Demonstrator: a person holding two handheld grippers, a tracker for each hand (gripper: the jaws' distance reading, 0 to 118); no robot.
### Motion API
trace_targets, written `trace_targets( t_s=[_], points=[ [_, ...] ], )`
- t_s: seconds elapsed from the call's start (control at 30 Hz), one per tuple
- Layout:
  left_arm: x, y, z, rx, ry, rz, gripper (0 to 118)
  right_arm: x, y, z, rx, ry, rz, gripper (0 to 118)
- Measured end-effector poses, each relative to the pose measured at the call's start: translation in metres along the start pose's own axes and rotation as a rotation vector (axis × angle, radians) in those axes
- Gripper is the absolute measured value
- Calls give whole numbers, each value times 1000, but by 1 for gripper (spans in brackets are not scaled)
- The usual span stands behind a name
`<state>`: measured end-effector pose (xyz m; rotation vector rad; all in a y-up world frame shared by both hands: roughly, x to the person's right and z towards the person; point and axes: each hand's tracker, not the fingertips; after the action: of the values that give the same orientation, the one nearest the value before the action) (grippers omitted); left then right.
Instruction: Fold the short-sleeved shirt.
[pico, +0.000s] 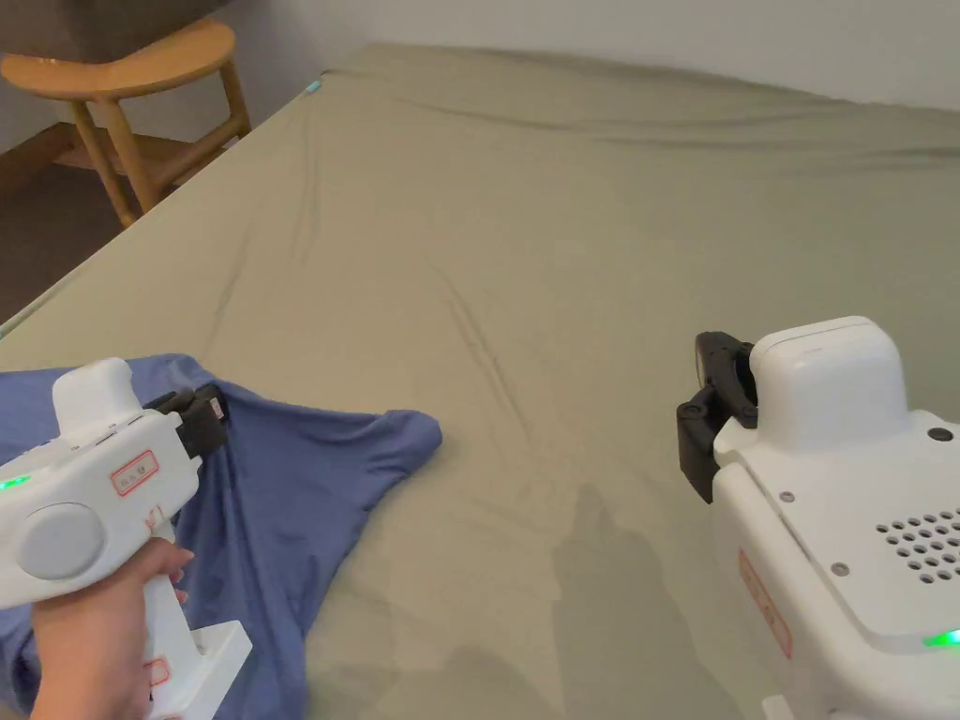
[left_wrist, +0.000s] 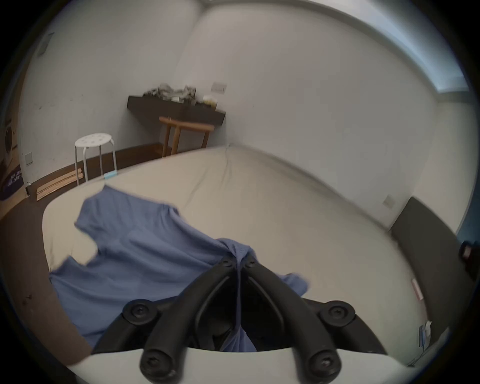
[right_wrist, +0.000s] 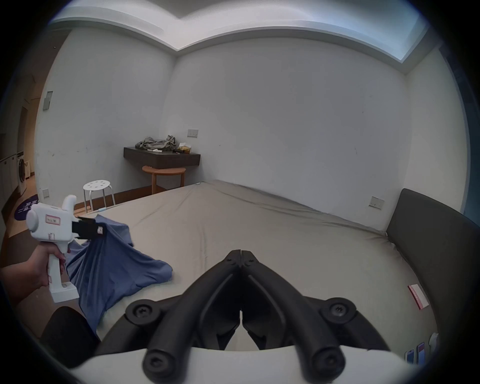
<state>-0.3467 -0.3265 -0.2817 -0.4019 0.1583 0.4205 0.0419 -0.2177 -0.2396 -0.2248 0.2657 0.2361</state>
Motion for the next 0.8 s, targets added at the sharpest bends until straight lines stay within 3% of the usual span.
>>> trace_targets(
  t_s=[0.07, 0.43, 0.8],
  points=[
    [14, 15, 21, 75, -66, 17, 0, 4, 3, 11, 16, -12, -4, 0],
    [141, 113, 121, 395, -308, -228, 0, 38, 12, 68, 103, -95, -42, 0],
    [283, 152, 143, 479, -585, -410, 0, 99, 8, 119, 139, -269, -78, 0]
  ],
)
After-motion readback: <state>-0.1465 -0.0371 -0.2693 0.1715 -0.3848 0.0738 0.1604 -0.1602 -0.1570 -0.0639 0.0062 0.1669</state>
